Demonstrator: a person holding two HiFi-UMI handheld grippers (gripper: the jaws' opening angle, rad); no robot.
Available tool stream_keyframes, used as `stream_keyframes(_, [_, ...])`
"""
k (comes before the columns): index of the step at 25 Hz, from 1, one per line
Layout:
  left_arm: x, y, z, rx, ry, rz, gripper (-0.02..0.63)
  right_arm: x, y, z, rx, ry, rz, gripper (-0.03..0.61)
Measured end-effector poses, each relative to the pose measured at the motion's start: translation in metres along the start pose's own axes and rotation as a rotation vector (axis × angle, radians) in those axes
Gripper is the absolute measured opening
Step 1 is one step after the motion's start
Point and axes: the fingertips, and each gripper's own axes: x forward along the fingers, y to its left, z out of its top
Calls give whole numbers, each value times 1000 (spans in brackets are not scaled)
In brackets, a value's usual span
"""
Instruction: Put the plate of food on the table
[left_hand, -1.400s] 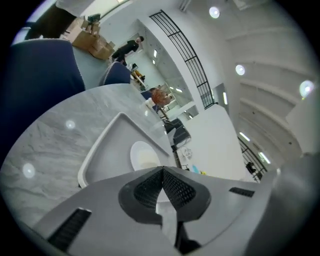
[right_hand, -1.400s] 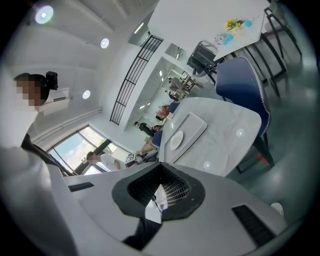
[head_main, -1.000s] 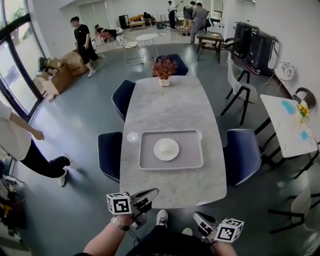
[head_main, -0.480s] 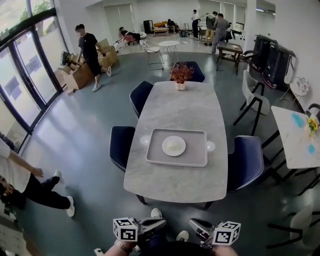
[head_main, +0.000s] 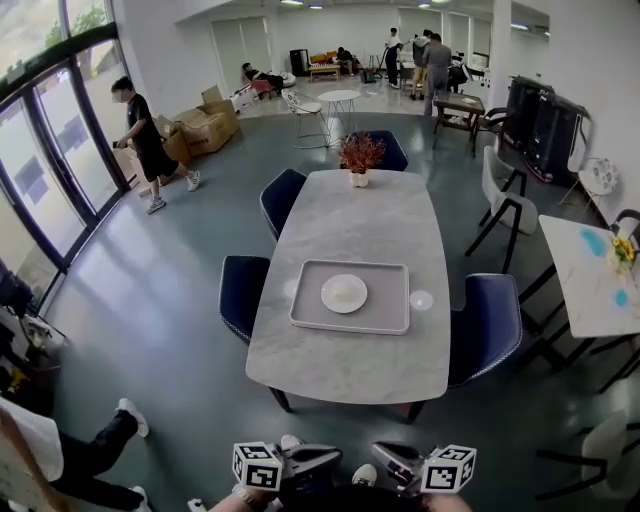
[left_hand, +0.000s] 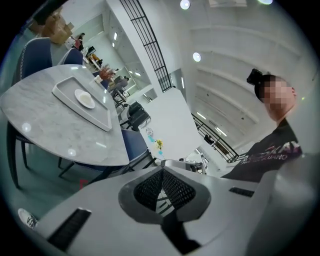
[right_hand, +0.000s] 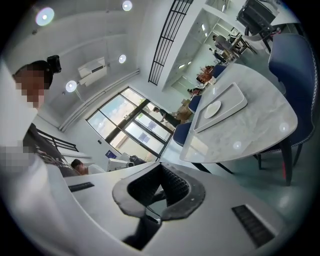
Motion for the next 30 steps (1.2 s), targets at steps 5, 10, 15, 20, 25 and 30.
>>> stream_keyframes(5, [4,1,3,24,23,-20,8,-1,4,-1,5,-20,31,11])
stream_keyframes(10, [6,5,6,0,1,-12,8,-7,0,-1,-14,-7,-14,11])
stream_keyframes(15, [2,2,5,-20,-23,-6,8,-4,3,-8,-10,-4,27,9])
stream_keyframes(20, [-3,1,0,-34,-41,-9,8,-1,7,-11,-16,14,33,11])
stream_keyframes(25, [-2,-3,-3,-37,-46,-2,8,-5,7,-12,-14,10,35,9])
stream_keyframes(30, [0,-6,-1,-41,-47,-11,8,-9,6,-14,-7,-6,41,9])
